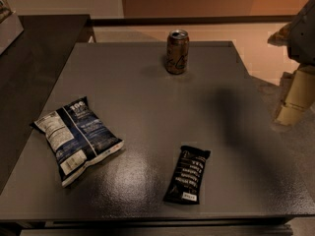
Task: Move orange can near blue chip bag
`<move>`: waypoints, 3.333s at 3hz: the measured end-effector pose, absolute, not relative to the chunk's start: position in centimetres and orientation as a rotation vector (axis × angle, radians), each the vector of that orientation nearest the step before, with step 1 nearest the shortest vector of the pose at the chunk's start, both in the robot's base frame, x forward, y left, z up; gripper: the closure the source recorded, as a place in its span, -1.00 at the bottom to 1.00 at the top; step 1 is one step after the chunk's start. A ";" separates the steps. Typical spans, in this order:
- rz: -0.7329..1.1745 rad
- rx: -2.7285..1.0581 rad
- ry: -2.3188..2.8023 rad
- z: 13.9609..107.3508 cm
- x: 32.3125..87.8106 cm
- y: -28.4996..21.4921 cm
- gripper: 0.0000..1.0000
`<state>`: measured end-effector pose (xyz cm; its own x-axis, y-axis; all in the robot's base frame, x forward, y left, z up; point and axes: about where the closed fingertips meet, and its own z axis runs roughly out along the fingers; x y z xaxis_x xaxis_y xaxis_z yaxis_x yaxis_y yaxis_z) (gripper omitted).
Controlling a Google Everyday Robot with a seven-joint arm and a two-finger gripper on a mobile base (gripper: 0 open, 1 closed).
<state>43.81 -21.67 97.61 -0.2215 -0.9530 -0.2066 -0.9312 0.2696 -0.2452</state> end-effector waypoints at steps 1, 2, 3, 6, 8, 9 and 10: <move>-0.094 -1.716 2.228 97.7 44.0 -21.6 -1.00; -0.064 -1.647 2.222 97.4 45.9 -21.2 -1.00; -0.028 -1.552 2.207 96.7 49.0 -20.3 -1.00; 0.078 -1.245 2.205 94.5 59.2 -17.7 -1.00; 0.170 -1.145 2.254 92.3 64.4 -15.3 -1.00; 0.223 -1.101 2.248 91.9 66.6 -14.0 -1.00; 0.274 -1.069 2.234 91.5 68.2 -12.3 -1.00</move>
Offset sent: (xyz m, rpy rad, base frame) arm 0.0518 0.0085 -0.0119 0.1377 -0.0460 -0.0839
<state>68.18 -12.29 91.48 -0.4657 -0.6243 -0.6272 -0.7573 0.6478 -0.0824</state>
